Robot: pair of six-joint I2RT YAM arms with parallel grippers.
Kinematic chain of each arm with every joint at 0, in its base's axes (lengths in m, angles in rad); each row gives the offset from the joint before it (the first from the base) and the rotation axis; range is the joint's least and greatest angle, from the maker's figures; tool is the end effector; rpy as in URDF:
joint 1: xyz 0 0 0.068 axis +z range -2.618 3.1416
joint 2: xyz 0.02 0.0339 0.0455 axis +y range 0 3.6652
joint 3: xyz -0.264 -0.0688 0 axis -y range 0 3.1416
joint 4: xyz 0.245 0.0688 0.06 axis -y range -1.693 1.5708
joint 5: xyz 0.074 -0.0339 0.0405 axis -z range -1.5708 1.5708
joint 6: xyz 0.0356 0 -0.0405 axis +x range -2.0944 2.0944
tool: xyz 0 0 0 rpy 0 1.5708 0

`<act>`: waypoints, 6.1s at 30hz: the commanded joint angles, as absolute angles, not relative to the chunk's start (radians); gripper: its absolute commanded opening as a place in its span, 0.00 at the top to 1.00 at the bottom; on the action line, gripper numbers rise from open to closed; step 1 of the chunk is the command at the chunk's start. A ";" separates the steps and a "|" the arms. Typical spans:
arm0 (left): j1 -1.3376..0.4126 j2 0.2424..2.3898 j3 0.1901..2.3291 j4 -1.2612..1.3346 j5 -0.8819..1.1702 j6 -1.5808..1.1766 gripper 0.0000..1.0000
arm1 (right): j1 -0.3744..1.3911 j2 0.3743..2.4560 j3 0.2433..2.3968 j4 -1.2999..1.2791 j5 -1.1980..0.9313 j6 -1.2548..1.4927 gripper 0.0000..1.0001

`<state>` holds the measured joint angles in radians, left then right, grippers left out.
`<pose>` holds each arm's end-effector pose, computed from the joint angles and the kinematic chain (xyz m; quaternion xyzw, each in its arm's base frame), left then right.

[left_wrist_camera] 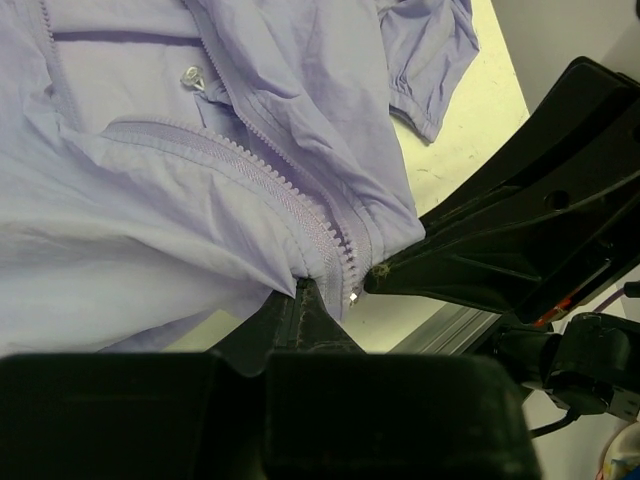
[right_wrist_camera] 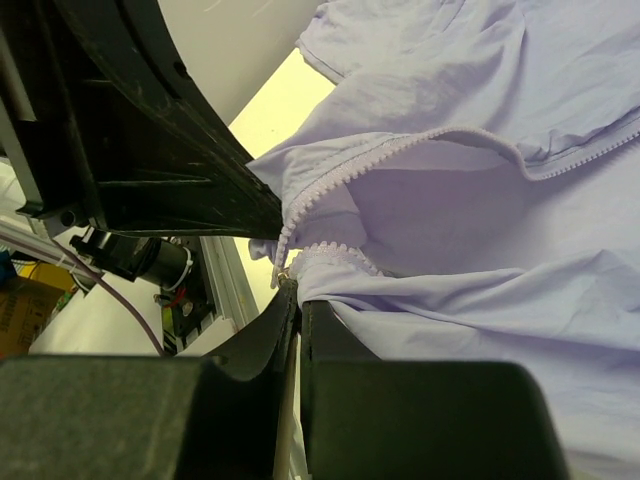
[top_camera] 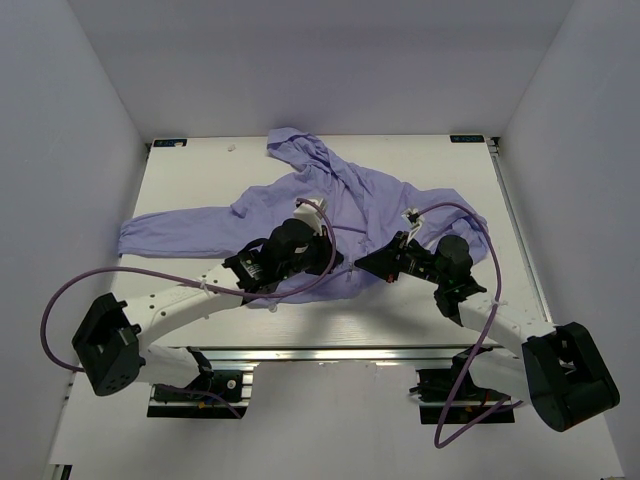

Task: Zip up the jacket

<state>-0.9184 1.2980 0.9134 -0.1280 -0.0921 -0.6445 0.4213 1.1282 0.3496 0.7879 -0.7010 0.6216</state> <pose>0.1810 -0.2315 0.2778 0.0947 0.8574 -0.3269 0.3859 0.1956 0.1128 0.2237 -0.1766 0.6821 0.5419 0.4581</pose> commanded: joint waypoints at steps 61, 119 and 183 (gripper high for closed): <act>-0.923 1.226 0.931 -0.160 -0.198 -0.807 1.00 | 0.517 1.014 0.242 0.962 -0.419 0.761 1.00; -0.962 1.221 0.900 -0.178 -0.339 -0.894 1.00 | 0.739 0.942 0.313 0.802 -0.048 0.696 1.00; -0.965 1.232 0.880 -0.130 -0.252 -0.841 1.00 | 0.739 0.999 0.350 0.753 -0.146 0.695 1.00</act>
